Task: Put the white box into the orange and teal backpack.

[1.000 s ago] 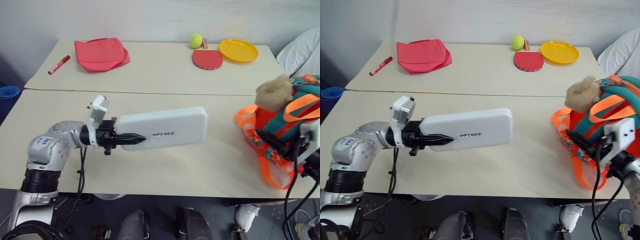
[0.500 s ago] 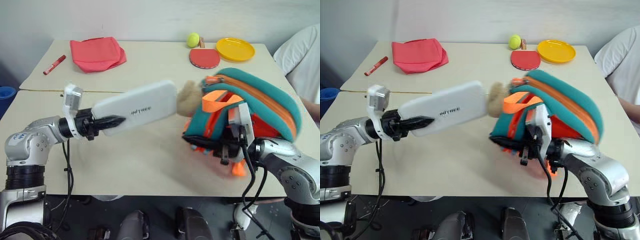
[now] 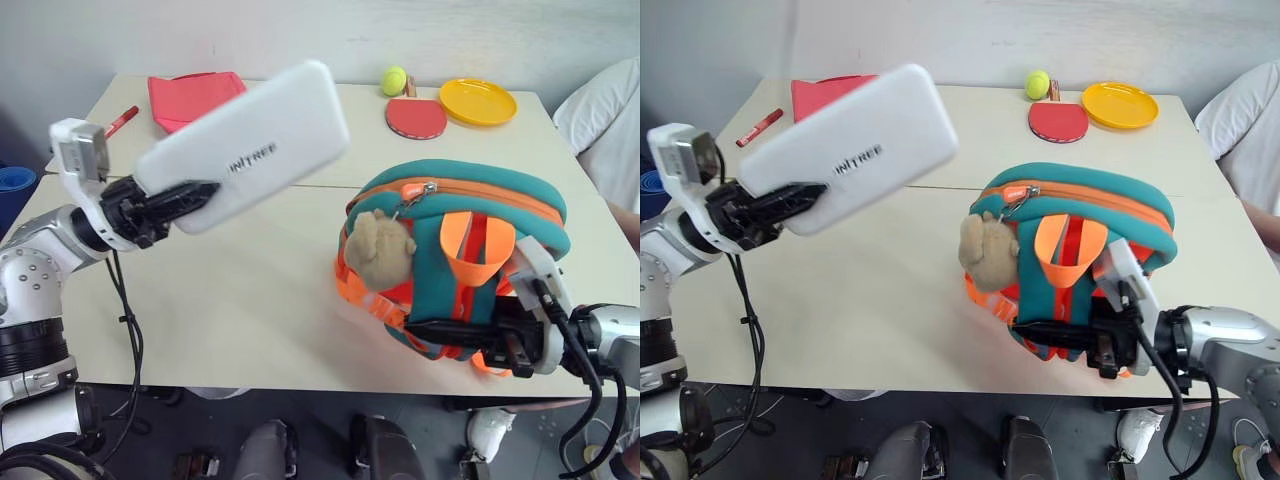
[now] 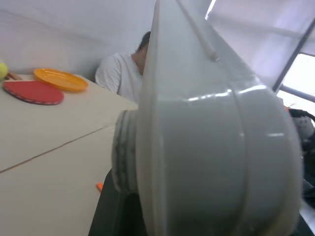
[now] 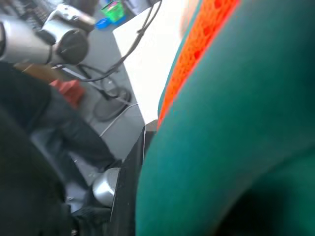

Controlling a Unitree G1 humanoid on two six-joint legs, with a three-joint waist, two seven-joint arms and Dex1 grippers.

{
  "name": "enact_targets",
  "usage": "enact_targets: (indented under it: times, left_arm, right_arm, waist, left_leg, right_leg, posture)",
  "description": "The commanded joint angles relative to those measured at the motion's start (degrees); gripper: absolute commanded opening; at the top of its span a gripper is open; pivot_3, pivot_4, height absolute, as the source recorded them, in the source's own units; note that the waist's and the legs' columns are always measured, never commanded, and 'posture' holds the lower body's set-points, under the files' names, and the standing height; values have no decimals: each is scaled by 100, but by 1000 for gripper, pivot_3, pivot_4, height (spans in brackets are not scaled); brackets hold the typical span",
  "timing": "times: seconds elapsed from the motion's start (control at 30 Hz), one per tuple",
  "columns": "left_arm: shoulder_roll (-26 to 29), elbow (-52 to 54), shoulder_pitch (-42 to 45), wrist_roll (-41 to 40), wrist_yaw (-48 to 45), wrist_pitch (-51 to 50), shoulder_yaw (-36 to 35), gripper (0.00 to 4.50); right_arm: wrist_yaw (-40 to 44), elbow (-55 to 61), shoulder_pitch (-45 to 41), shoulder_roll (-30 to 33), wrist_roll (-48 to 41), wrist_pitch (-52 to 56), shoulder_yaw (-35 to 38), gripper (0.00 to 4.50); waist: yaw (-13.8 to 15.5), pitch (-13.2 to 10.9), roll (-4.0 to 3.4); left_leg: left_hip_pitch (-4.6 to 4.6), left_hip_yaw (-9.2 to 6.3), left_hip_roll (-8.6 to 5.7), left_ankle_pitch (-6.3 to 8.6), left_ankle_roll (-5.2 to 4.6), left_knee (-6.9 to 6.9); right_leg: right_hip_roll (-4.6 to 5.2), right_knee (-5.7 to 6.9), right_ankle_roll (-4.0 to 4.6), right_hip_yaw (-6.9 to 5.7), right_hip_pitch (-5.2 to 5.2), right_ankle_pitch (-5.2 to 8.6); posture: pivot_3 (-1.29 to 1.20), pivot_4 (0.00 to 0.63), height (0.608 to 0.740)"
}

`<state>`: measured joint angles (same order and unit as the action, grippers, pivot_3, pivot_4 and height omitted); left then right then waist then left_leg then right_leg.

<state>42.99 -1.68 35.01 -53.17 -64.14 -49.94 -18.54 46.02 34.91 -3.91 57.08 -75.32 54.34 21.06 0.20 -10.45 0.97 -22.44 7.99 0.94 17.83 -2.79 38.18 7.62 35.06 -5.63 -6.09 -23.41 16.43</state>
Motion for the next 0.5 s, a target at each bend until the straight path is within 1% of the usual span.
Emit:
enact_targets:
  times: [0.03, 0.1, 0.17, 0.23, 0.3, 0.4, 0.5]
  left_arm:
    - [-35, 255, 370, 109, -280, 112, 469, 1278]
    - [-31, 279, 573, 398, -493, 252, 936, 1278]
    - [-152, 48, 873, 872, -474, 502, 1407, 1278]
    - [-159, -142, 1056, 1444, -708, 947, 1925, 1278]
    - [-98, -250, 1249, 1580, -984, 989, 2137, 1278]
    - [-73, -460, 1522, 1707, -1124, 975, 2210, 1278]
    - [82, -817, 1810, 2403, -1305, 1329, 2680, 1278]
  right_arm:
    - [471, -247, 104, 470, 41, 202, 301, 44]
    - [705, -362, 185, 692, 129, 277, 353, 44]
    - [777, -444, 206, 723, 188, 230, 403, 44]
    - [826, -469, 221, 727, 213, 224, 442, 44]
    - [850, -455, 308, 748, 244, 257, 552, 44]
    - [817, -437, 446, 735, 253, 297, 755, 44]
    - [757, -378, 613, 675, 229, 326, 933, 44]
  waist:
    - [22, -1, 1]
    - [77, -2, 3]
    - [111, 0, 5]
    - [135, 0, 5]
    - [132, 0, 5]
    - [129, -1, 7]
    - [130, -1, 7]
  left_leg:
    - [-1, -1, 1, 0, 1, 0]
    - [-3, -1, 0, 0, 1, -1]
    - [-4, 2, 0, 0, 0, 1]
    - [-4, 7, -2, 0, -1, 2]
    - [-2, 9, -4, -2, -3, 3]
    - [-3, 11, -3, -1, -5, 3]
    - [-3, 10, -2, -1, -6, 4]
  right_leg:
    - [-1, 0, 0, -1, -1, 0]
    - [-1, -3, 0, -1, -3, 0]
    - [-4, -5, 0, -1, -2, 0]
    - [-3, -6, 0, 0, -3, 0]
    - [-5, -5, -1, -3, -2, -1]
    - [-3, -5, -2, -3, -4, -2]
    - [-2, -4, -2, -2, -4, -2]
  posture:
    - [0, 150, 740]
    - [0, 150, 740]
    - [0, 150, 740]
    - [0, 150, 740]
    - [0, 150, 740]
    - [0, 150, 740]
    - [0, 150, 740]
